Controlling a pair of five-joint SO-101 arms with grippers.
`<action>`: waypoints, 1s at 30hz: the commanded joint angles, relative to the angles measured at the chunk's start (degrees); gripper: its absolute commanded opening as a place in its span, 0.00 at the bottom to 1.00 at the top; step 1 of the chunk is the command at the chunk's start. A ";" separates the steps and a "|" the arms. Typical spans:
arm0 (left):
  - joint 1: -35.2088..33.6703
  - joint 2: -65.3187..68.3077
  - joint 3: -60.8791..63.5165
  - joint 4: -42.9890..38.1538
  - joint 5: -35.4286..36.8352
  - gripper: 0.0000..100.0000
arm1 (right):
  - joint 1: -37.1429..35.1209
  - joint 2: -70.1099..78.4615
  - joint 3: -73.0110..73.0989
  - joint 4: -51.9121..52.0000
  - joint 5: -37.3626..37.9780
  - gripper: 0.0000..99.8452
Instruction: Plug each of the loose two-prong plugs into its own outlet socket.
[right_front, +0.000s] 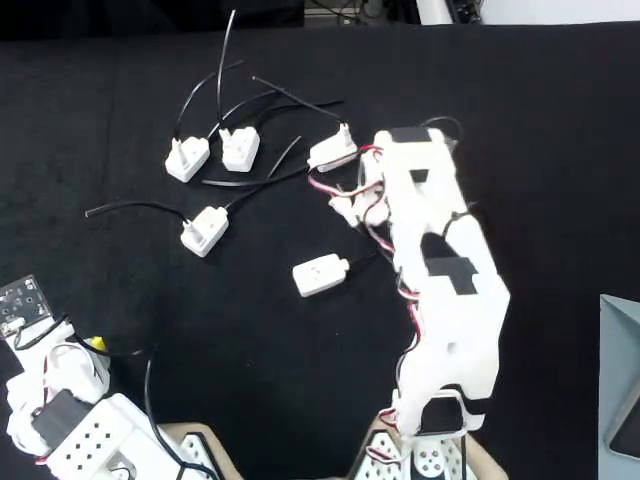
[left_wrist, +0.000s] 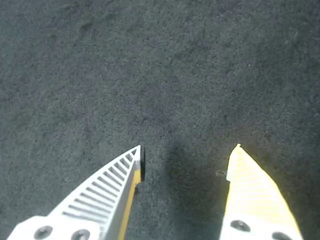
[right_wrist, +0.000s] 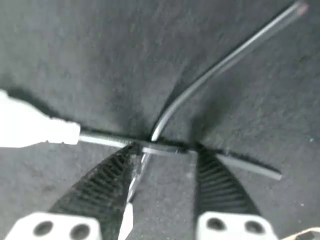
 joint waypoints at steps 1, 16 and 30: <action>0.04 -0.35 -0.40 -1.05 -0.53 0.28 | 2.29 -0.66 -3.65 -0.18 2.11 0.02; 4.88 -0.35 -5.85 2.46 -0.26 0.28 | 3.16 -19.56 -4.09 12.92 17.85 0.01; 47.34 4.75 -23.87 3.78 3.16 0.28 | 13.63 -32.48 4.35 13.27 34.37 0.01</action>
